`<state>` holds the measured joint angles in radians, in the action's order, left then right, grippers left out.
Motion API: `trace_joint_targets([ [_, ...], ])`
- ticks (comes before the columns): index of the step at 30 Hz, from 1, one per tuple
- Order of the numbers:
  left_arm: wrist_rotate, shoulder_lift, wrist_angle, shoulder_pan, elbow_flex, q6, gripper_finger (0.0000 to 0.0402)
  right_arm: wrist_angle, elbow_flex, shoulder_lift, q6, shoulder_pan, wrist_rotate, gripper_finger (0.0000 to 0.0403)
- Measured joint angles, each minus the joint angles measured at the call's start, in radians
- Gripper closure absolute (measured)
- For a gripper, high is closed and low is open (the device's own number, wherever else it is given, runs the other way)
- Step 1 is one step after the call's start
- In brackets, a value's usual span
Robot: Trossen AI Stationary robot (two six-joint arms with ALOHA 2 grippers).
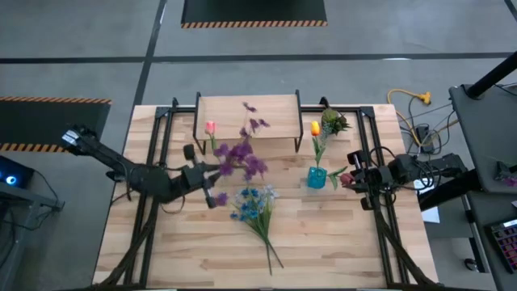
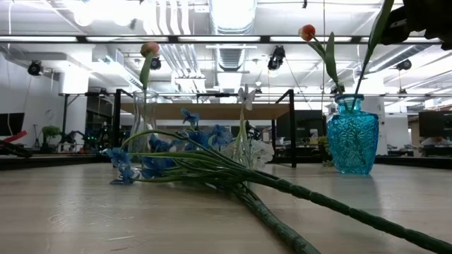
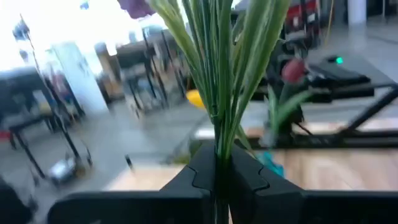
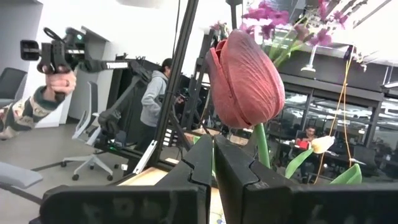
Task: Pick and place flowers into a vace then onto a shelf
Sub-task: Put the purple flower into the transparent vase
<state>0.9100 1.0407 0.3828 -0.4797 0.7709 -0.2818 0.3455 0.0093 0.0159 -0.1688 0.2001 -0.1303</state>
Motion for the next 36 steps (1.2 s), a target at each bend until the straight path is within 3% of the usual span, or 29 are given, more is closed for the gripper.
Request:
trace_joint_targets([
  [3, -0.037, -0.021, 0.162, 0.070, -0.117, -0.082, 0.0401, 0.003, 0.000, 0.000, 0.000, 0.000, 0.000, 0.0394],
  [11, -0.221, -0.062, 0.362, 0.207, -0.299, -0.048, 0.0401, 0.003, 0.000, 0.000, 0.004, 0.000, 0.000, 0.0394],
  [17, -0.335, -0.067, 0.371, 0.273, -0.353, -0.024, 0.0401, 0.002, 0.000, 0.000, 0.004, 0.000, 0.000, 0.0394],
  [24, -0.514, -0.067, 0.378, 0.423, -0.377, 0.067, 0.0401, 0.002, 0.000, 0.001, 0.001, 0.000, 0.000, 0.0394],
  [36, -0.546, -0.067, 0.366, 0.434, -0.453, 0.108, 0.0402, -0.001, 0.000, 0.001, 0.004, 0.000, 0.000, 0.0394],
])
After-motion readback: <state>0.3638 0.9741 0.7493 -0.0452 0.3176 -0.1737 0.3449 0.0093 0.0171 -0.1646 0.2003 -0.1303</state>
